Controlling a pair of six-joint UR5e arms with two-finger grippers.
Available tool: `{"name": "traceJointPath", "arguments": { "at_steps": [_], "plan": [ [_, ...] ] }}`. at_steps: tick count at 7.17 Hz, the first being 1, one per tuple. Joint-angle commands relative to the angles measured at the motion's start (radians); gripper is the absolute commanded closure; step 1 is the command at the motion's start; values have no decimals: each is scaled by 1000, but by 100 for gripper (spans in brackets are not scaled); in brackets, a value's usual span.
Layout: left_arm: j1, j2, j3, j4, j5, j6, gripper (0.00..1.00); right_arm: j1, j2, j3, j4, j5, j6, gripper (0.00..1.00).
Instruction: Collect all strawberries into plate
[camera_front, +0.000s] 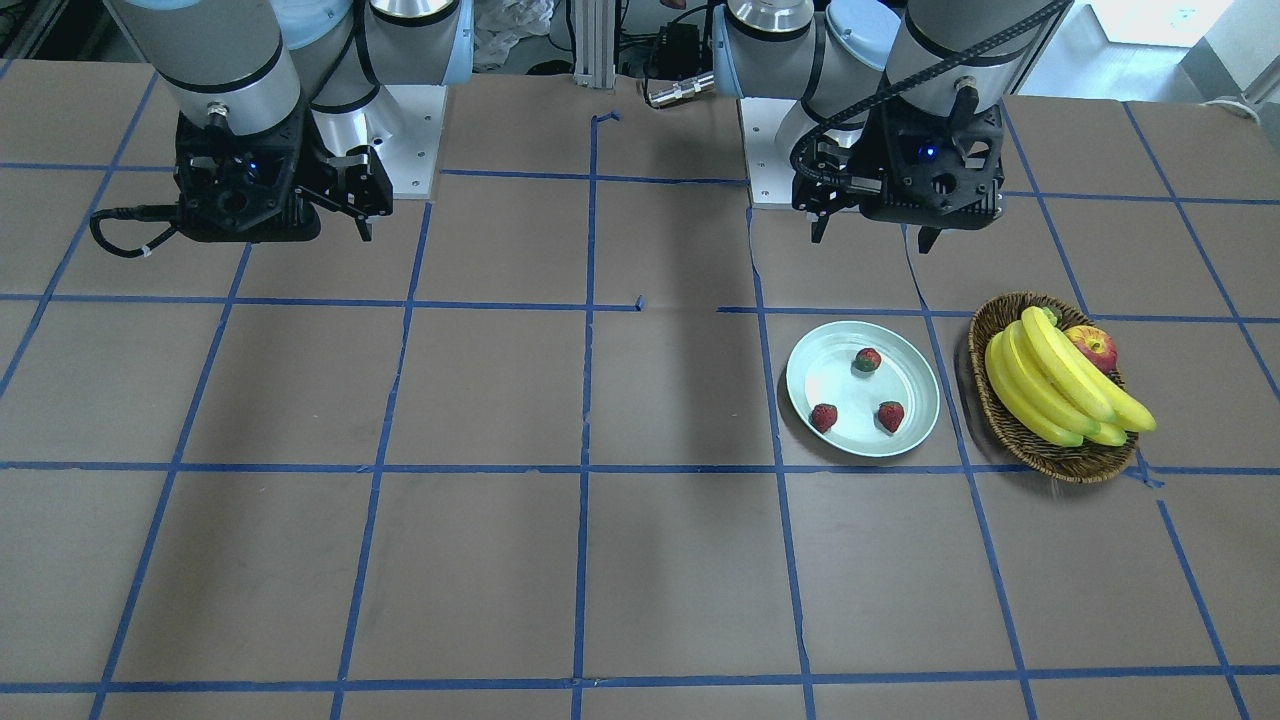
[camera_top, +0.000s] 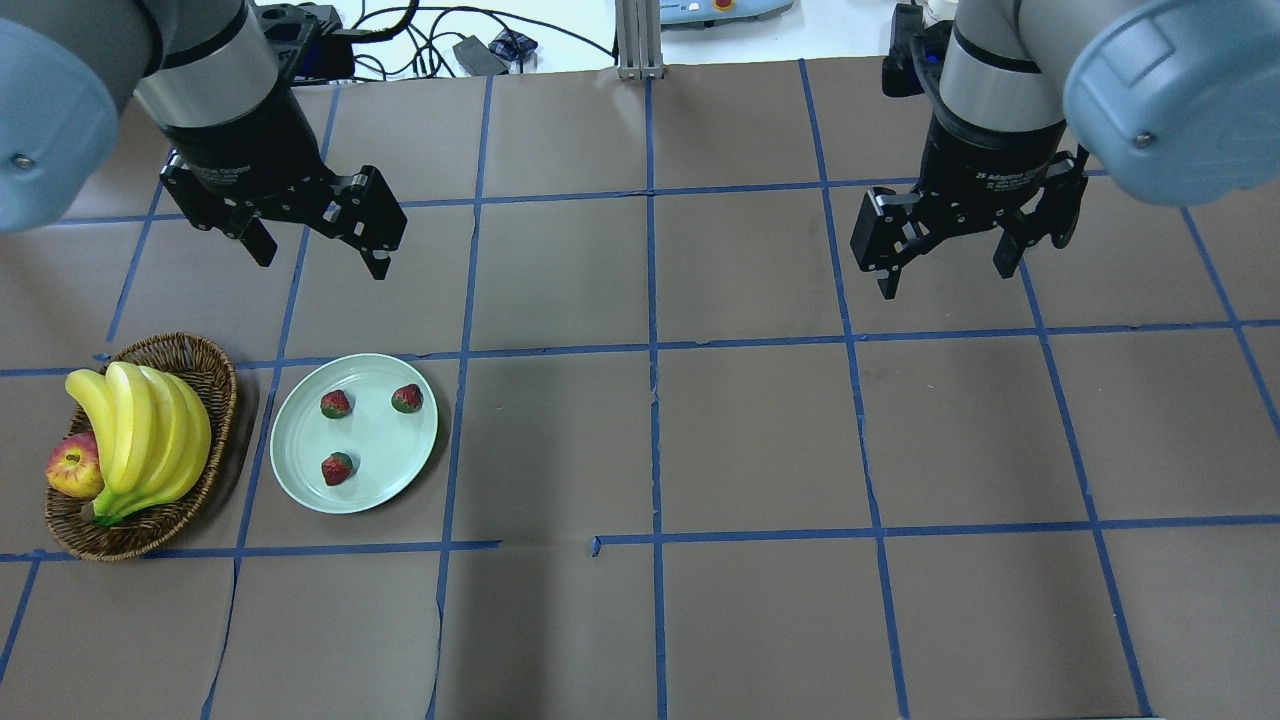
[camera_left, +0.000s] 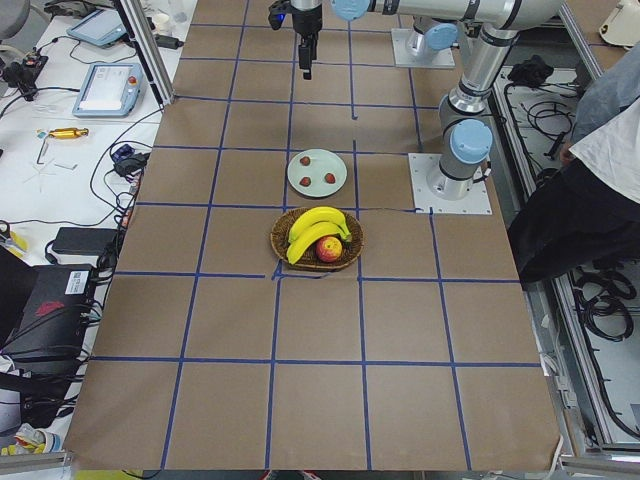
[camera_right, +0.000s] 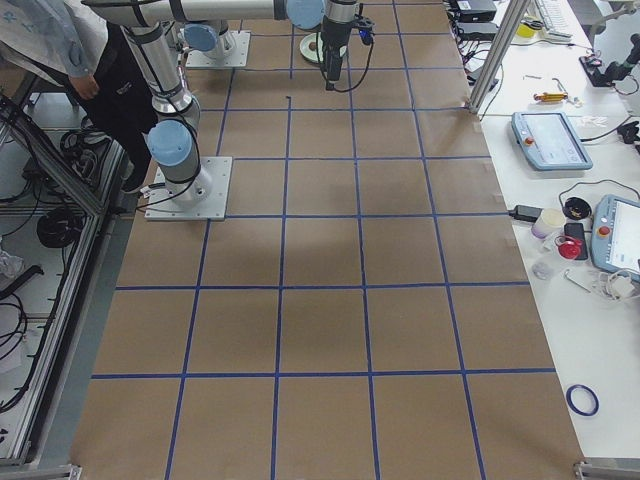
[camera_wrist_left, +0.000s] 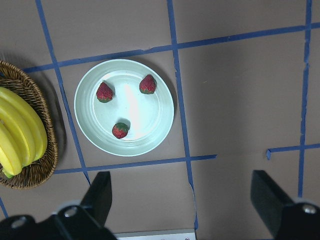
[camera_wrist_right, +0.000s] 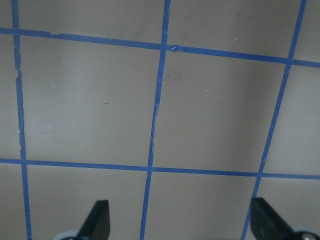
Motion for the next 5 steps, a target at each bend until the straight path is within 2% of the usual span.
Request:
{"name": "traceJointPath", "arguments": {
  "at_steps": [1,3,5],
  "plan": [
    [24,28,4,2,10,51,0,-26,0,1,-7,6,-23,0],
    [7,25,-2,1,-11,18,0,-26,1,7,-3,6,-31,0],
    [1,13,-34,34,-48,-137,1,-26,-5,8,4,6,-29,0]
  ]
}}
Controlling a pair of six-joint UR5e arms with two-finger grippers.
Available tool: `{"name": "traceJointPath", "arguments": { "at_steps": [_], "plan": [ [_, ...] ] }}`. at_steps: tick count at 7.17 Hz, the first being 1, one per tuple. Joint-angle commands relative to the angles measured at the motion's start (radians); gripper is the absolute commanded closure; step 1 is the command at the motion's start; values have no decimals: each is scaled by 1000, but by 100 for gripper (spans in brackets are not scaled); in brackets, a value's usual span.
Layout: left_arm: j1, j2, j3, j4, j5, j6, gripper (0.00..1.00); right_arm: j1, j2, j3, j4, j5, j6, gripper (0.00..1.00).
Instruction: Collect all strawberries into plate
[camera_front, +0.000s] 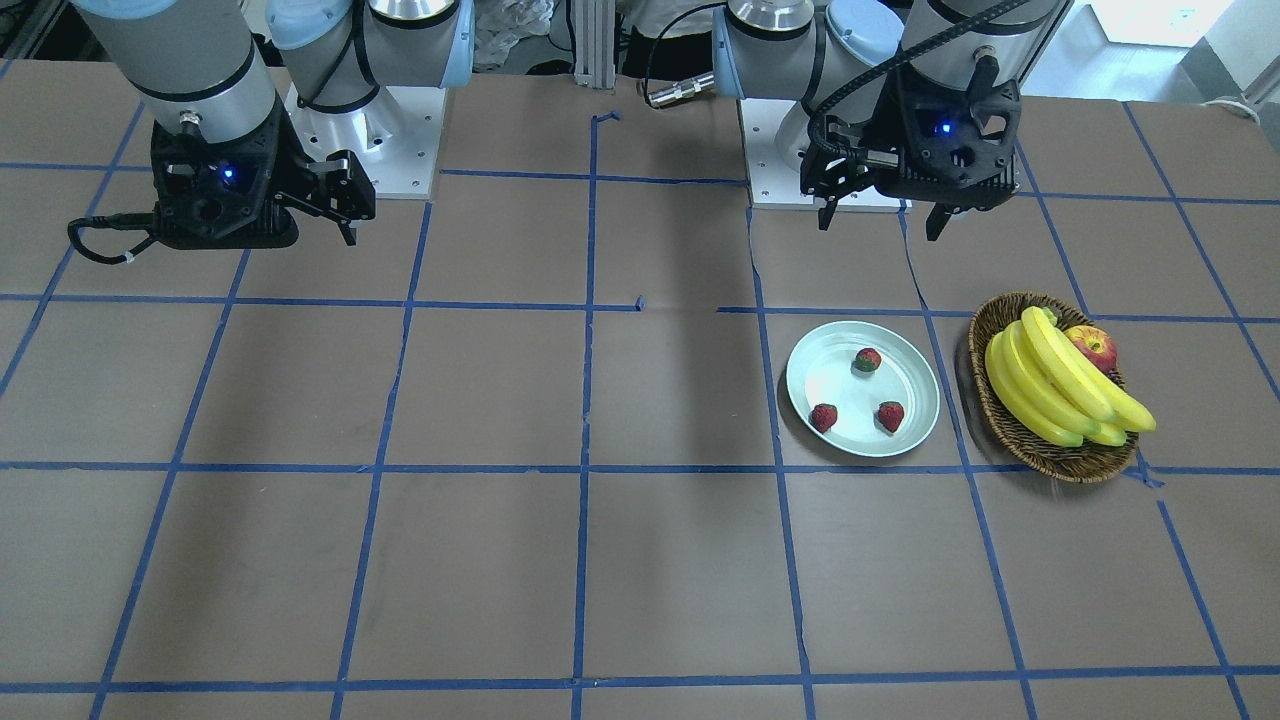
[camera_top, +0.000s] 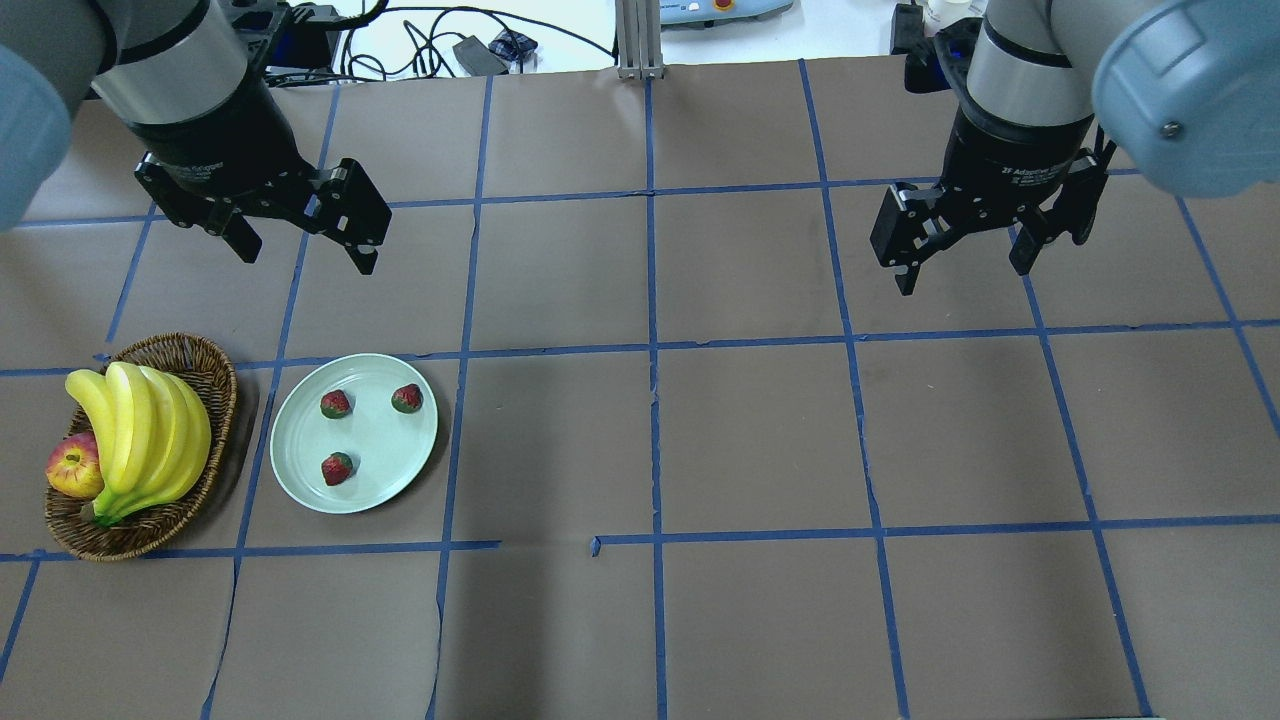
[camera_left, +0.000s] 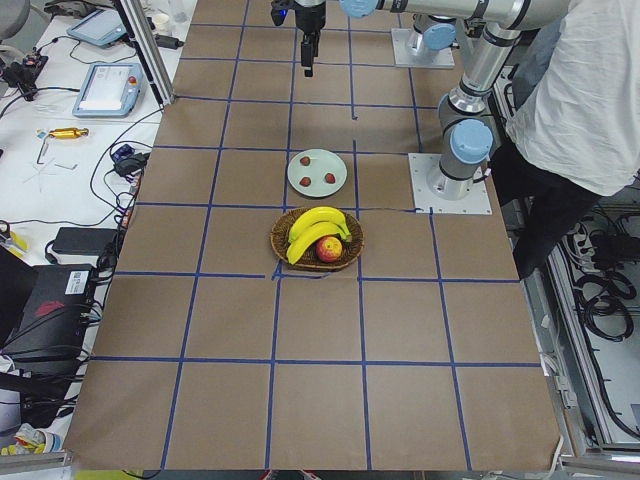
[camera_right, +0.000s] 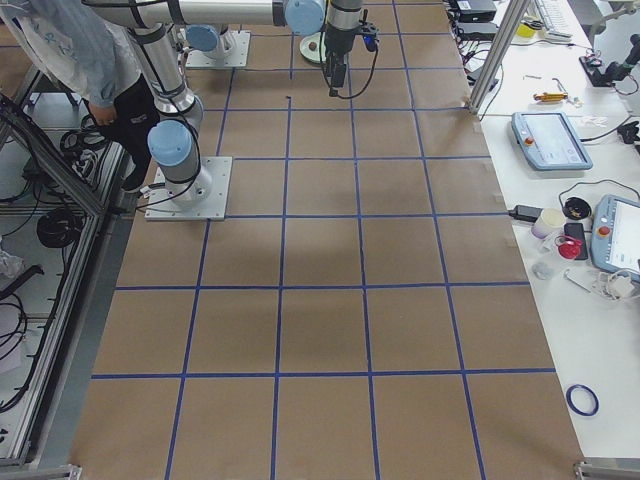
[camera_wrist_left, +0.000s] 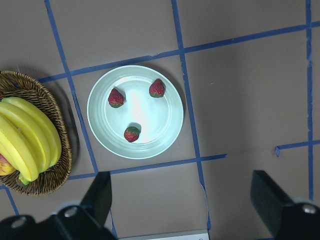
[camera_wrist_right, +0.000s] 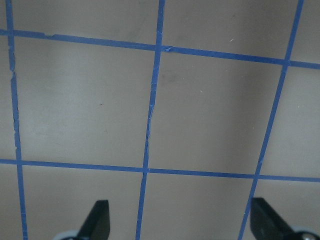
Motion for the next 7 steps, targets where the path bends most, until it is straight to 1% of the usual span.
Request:
{"name": "traceJointPath", "arguments": {
  "at_steps": [1,2,3,4,5,7],
  "plan": [
    [-21,-22,-79,133,-83,-102,0,1,-5,2,6,1,-4,0],
    [-35,-20,-124,210,-73,-103,0,0,-3,1,3,4,-4,0],
    [-39,-16,-130,193,-71,-103,0,3,-6,-1,-1,13,6,0],
    [-39,-7,-124,124,-70,-103,0,3,-6,-16,-3,13,17,0],
    [-39,-7,-126,116,-71,-100,0,3,-6,-22,-3,28,28,0],
    [-39,-13,-129,104,-71,-100,0,4,-8,-21,-17,30,42,0]
  ]
}}
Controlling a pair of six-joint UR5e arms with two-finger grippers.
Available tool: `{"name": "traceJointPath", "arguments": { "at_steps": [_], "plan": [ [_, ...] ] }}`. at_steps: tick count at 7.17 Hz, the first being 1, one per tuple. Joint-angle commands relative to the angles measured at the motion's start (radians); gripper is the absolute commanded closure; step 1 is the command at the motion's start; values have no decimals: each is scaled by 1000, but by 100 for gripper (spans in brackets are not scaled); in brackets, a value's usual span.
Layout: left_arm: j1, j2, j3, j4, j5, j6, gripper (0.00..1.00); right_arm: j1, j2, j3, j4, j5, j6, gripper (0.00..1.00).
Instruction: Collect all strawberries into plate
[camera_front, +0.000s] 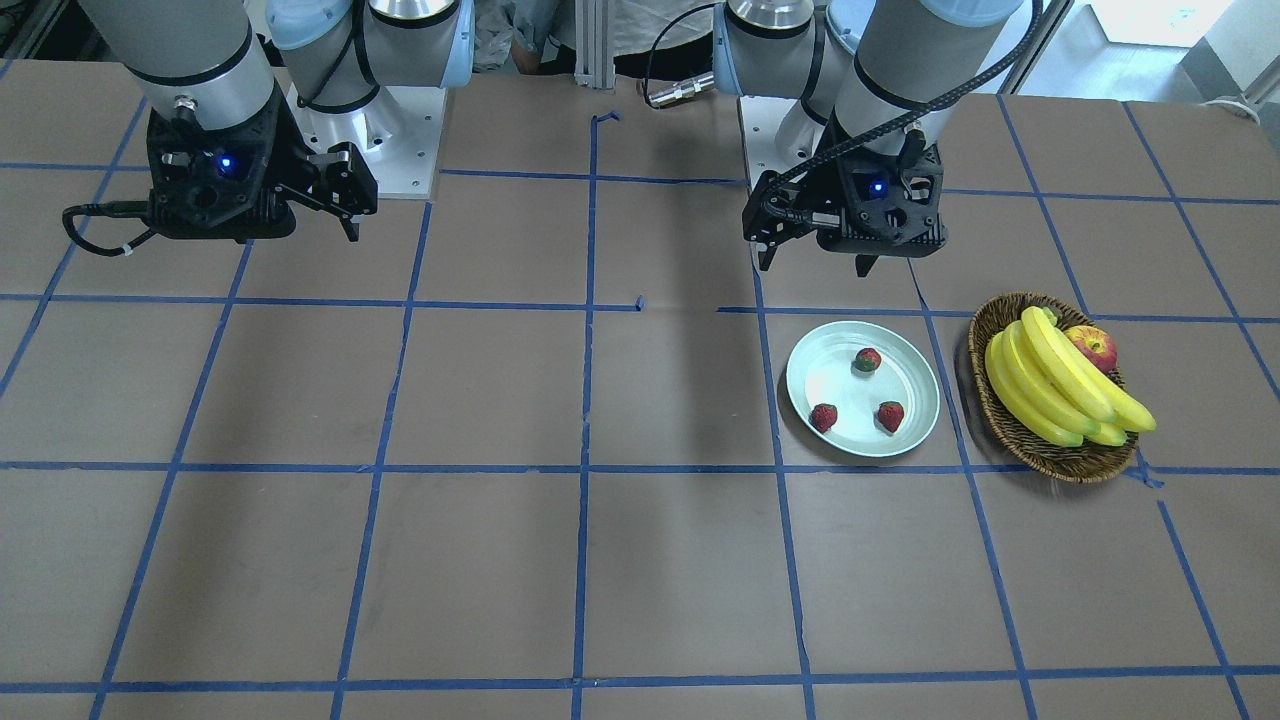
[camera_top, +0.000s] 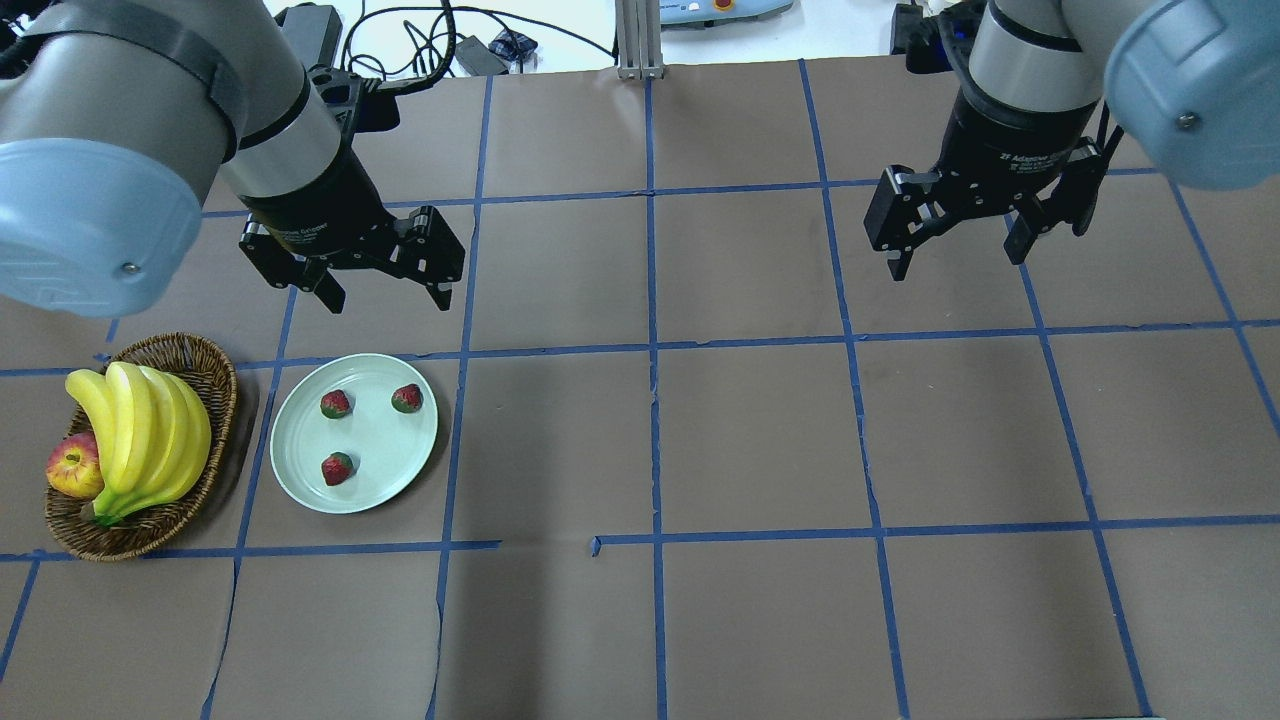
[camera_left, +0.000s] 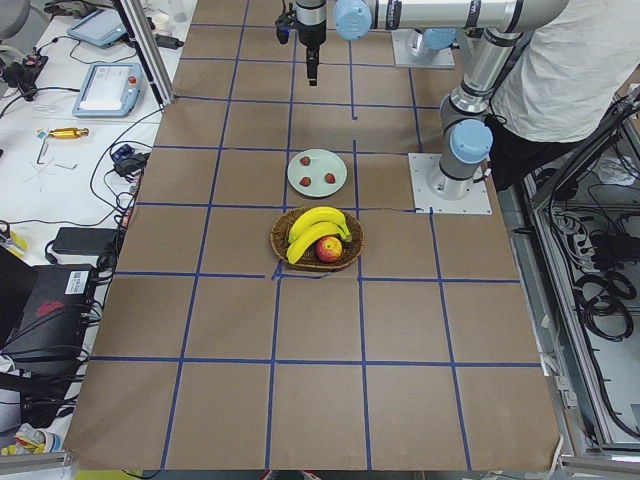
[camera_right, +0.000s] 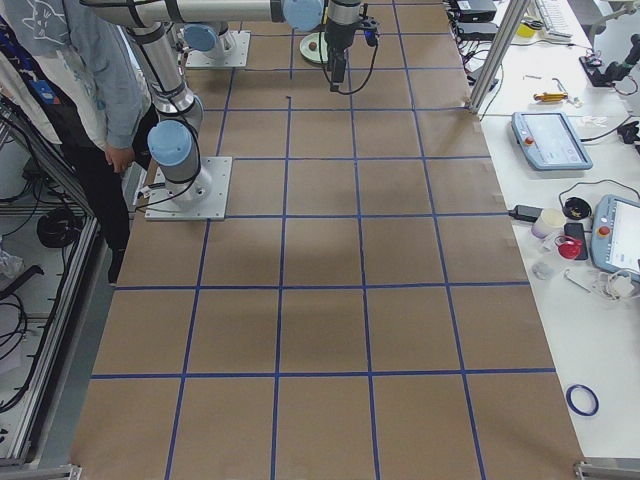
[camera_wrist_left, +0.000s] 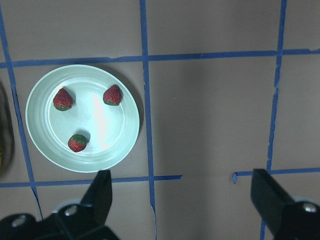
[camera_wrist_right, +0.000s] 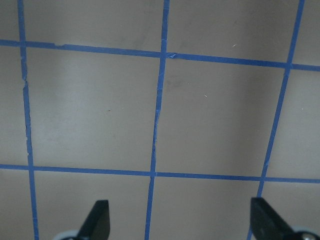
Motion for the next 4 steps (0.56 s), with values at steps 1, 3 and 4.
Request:
{"name": "traceJointPath", "arguments": {
  "at_steps": [1,3,4],
  "plan": [
    [0,0,0,-8,55,0,0,1,0,1,-5,0,6,0],
    [-2,1,-7,-3,63,-7,0,1,2,5,-8,2,5,0],
    [0,1,-7,-3,61,-9,0,2,3,16,-8,3,2,0]
  ]
}}
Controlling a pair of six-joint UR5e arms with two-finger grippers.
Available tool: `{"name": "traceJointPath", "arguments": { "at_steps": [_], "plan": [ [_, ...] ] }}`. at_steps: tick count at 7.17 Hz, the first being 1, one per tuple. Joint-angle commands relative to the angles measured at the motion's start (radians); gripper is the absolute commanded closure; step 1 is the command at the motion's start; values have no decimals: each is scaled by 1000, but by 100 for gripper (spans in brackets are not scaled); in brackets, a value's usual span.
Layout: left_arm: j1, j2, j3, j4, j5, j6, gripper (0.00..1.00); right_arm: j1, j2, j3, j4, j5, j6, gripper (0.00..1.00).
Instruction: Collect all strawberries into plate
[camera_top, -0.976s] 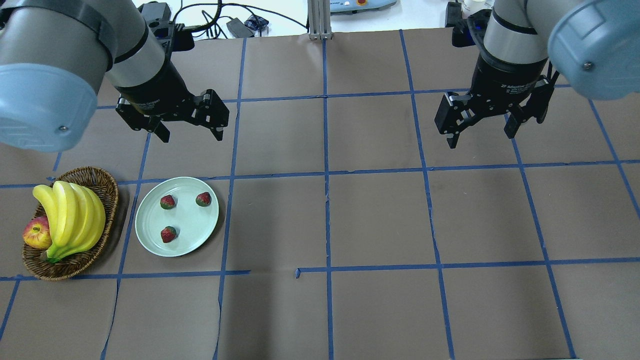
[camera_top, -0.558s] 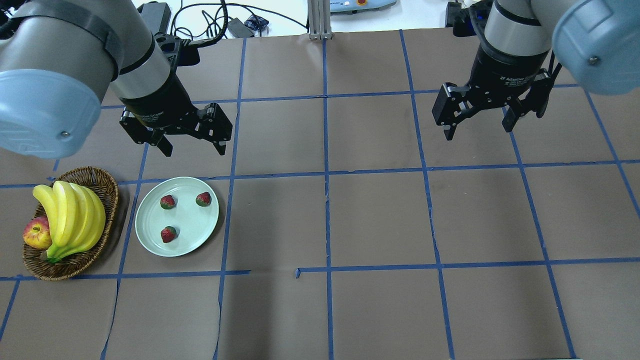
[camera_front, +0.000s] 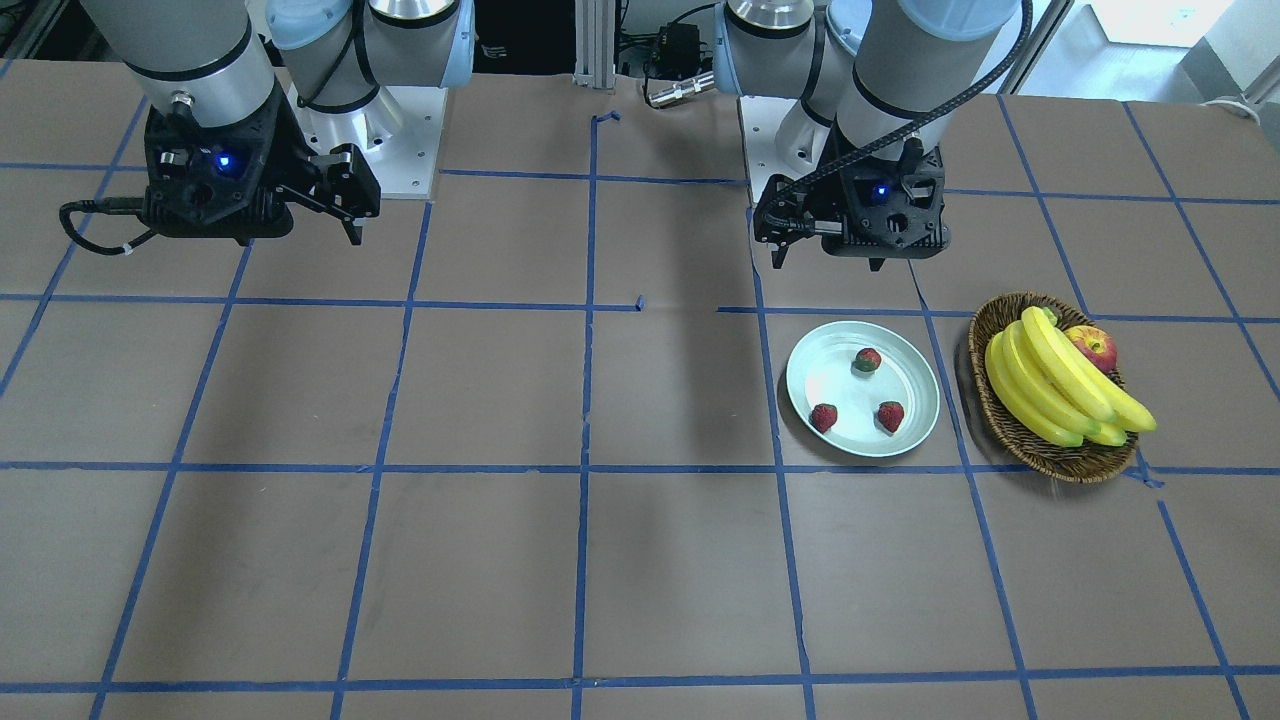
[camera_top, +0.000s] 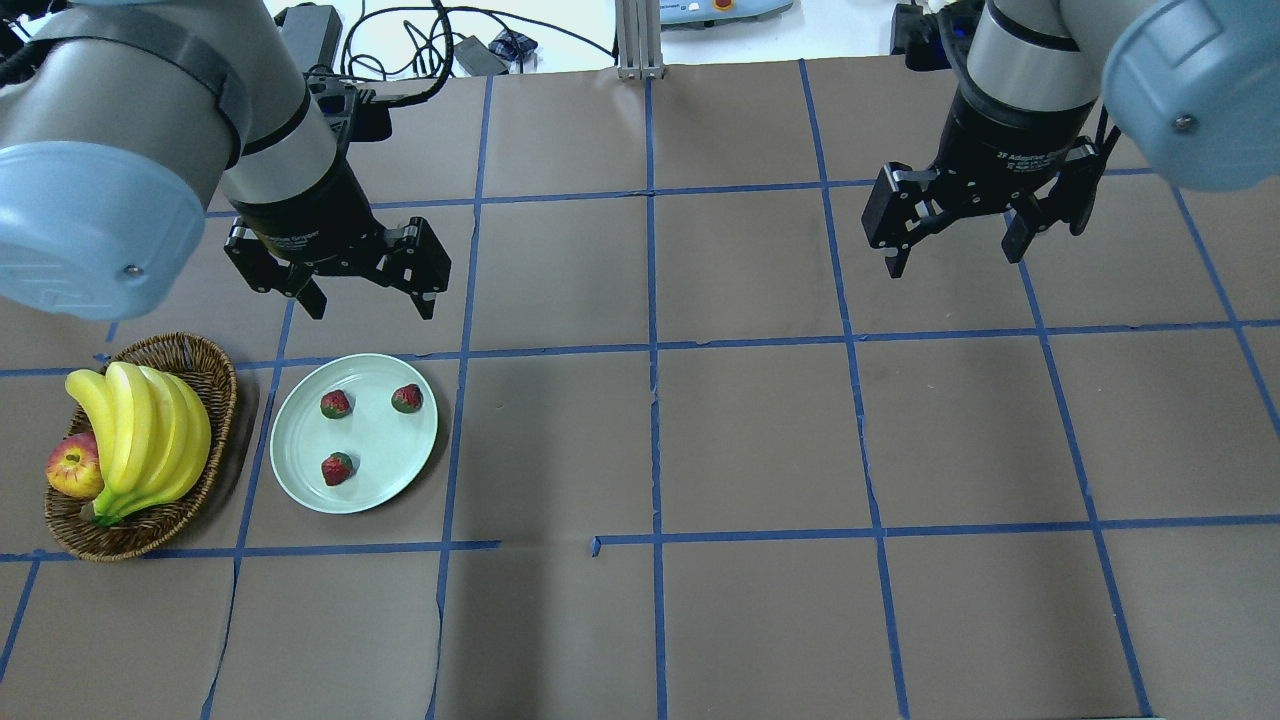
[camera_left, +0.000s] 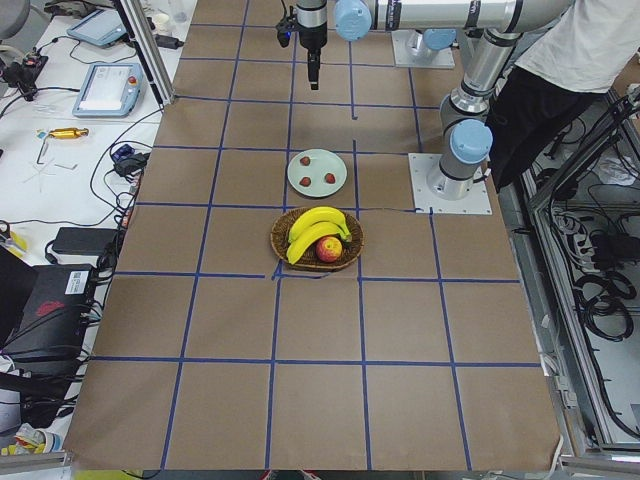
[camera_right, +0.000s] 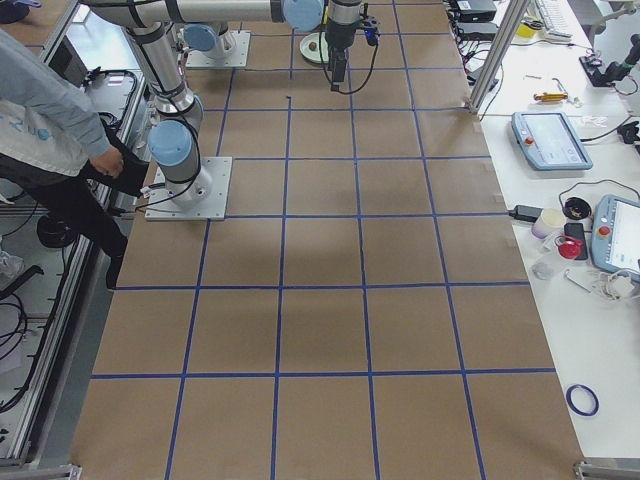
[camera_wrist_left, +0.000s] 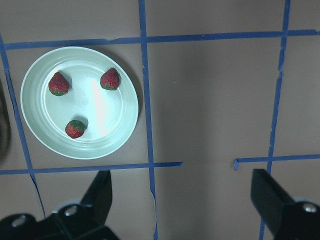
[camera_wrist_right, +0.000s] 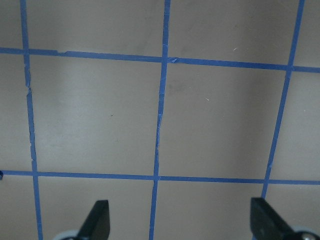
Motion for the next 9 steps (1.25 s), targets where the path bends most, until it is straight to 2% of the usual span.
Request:
{"name": "traceJointPath", "arguments": {
  "at_steps": [1,3,9],
  "plan": [
    [1,0,-1,0,-1,-3,0,0,9,11,-3,17,-9,0],
    [-1,5,2,-7,-1,-3,0,1,12,16,-6,55,-9,0],
    [-1,2,-3,-13,4,-3,0,1,11,16,-6,52,-12,0]
  ]
}}
